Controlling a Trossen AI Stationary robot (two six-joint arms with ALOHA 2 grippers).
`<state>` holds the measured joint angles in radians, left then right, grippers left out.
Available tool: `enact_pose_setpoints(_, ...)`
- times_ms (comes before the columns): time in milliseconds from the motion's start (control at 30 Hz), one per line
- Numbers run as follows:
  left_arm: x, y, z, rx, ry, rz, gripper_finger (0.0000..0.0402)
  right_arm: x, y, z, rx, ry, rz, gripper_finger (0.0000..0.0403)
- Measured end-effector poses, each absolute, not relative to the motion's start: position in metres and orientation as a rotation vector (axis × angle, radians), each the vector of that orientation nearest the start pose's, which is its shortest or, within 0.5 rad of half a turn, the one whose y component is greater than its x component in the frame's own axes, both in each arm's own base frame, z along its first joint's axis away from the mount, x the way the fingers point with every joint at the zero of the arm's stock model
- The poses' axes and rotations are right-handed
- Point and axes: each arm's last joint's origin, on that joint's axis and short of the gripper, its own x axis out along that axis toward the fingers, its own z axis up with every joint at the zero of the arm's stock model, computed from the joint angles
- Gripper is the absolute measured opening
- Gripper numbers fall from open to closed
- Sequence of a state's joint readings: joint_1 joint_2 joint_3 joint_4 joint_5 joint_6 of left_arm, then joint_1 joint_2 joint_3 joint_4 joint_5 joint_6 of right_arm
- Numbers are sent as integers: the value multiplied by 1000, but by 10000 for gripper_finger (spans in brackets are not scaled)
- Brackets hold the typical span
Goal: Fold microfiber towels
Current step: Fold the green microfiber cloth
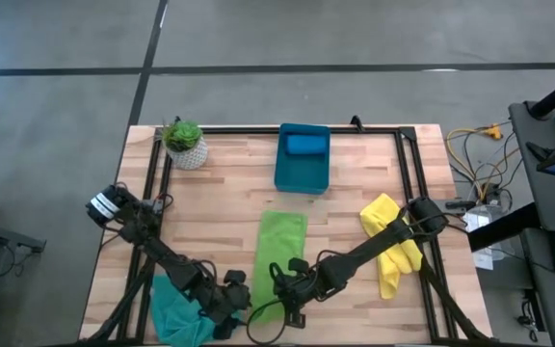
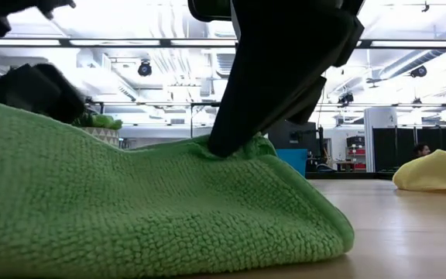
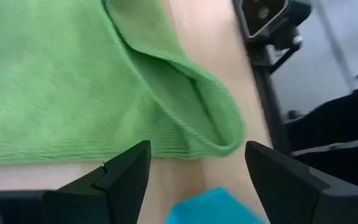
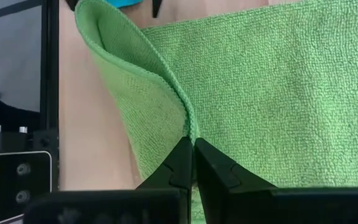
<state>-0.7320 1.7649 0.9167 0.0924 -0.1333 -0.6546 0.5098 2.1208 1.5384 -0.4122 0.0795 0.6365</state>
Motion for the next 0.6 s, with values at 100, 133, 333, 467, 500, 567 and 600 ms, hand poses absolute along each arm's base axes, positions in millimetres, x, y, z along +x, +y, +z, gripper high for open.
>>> enact_pose_setpoints(100, 263, -231, 145, -380, 860, -337, 249, 392, 216, 162, 285, 1038, 72, 9)
enact_pose_setpoints(133, 263, -232, 142, -398, 860, -347, 249, 392, 216, 162, 285, 1038, 72, 9)
enact_pose_setpoints(333, 268, -236, 132, -484, 842, -334, 236, 391, 216, 161, 284, 1040, 72, 9)
enact_pose_setpoints(467, 269, -234, 133, -479, 801, -274, 209, 391, 217, 161, 283, 1040, 74, 9)
enact_pose_setpoints(500, 270, -235, 134, -484, 797, -268, 203, 391, 218, 161, 282, 1041, 75, 9)
enact_pose_setpoints(567, 270, -234, 135, -494, 789, -253, 190, 390, 218, 161, 282, 1041, 76, 9)
enact_pose_setpoints(600, 270, -234, 135, -497, 786, -246, 184, 390, 218, 161, 282, 1041, 76, 9)
